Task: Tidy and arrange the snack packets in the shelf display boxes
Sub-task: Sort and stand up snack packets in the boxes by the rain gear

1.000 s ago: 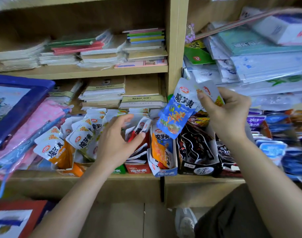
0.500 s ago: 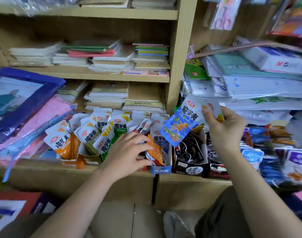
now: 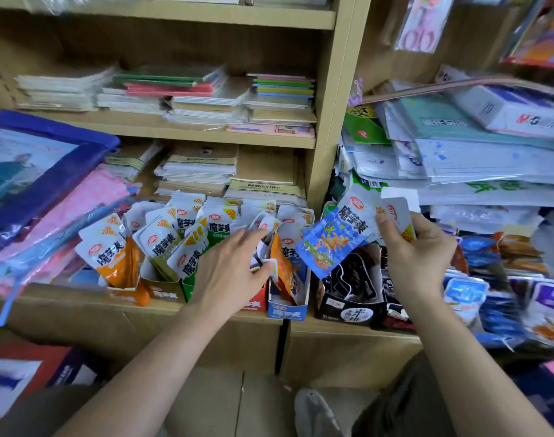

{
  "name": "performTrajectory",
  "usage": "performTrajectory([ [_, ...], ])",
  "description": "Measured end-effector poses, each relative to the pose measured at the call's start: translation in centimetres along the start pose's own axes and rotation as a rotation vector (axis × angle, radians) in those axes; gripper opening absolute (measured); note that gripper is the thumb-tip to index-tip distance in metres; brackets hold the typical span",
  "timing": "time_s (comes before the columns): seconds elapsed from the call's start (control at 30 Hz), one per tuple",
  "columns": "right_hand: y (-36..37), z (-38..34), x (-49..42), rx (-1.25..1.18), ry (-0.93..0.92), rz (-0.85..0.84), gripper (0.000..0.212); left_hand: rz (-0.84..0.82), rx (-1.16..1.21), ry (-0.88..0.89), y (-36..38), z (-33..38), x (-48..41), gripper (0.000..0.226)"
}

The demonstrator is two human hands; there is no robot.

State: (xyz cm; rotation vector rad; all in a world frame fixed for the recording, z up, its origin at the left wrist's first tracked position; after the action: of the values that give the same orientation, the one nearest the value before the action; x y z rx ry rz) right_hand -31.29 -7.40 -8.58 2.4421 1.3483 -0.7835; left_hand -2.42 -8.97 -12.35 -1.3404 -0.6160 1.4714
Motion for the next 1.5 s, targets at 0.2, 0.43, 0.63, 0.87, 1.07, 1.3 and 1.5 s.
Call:
performTrajectory([
  [0.2,0.2,0.7,-0.7,0.002,0.037,0.041,0.012,0.021,-0.047,-0.042,0.5,0.5,-0.6,0.08],
  [0.43,-0.4,1.1,-1.2,0.012,0.023,0.048,0.009,-0.091,-0.043,-0.014,0.9,2.7,-0.7,0.076],
  [0.63,-0.9,0.8,-1.1,0.026,-0.008,0.063,0.008,-0.096,-0.024,-0.223,1.5,1.8,-1.5,0.037],
  [0.87,-0.5,-0.5,-0.6,0.005,-0.072,0.107,0.006,0.31,0.263,-0.298,-1.7,-0.2,-0.8,0.04],
  [1.07,1.5,-2.8,1.1,0.075,-0.287,0.146,0.005,0.482,0.534,-0.292,-4.6,-2.3,0.3,0.038],
  [1.3,7.6,-2.6,4.3,0.346,-0.624,-0.212,0.007,0.541,0.574,-0.333,-6.9,-6.7,1.3,0.038],
  [1.5,9.0,1.3,5.7,0.374,-0.462,-0.425,0.02,0.528,0.59,-0.382,-7.9,-8.3,2.3,0.026],
])
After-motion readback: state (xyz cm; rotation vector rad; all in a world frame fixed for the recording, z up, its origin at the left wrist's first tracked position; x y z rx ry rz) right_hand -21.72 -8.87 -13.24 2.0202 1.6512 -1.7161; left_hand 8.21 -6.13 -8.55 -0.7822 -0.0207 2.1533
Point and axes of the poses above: each hand's wrist, its own x-axis away from the middle knuckle, its own y-axis out of the palm, z = x × y, the point moved 7 cm from there along -x, towards the middle knuckle, and after that the axes turned 3 degrees about -y, right-handed, at the moved point
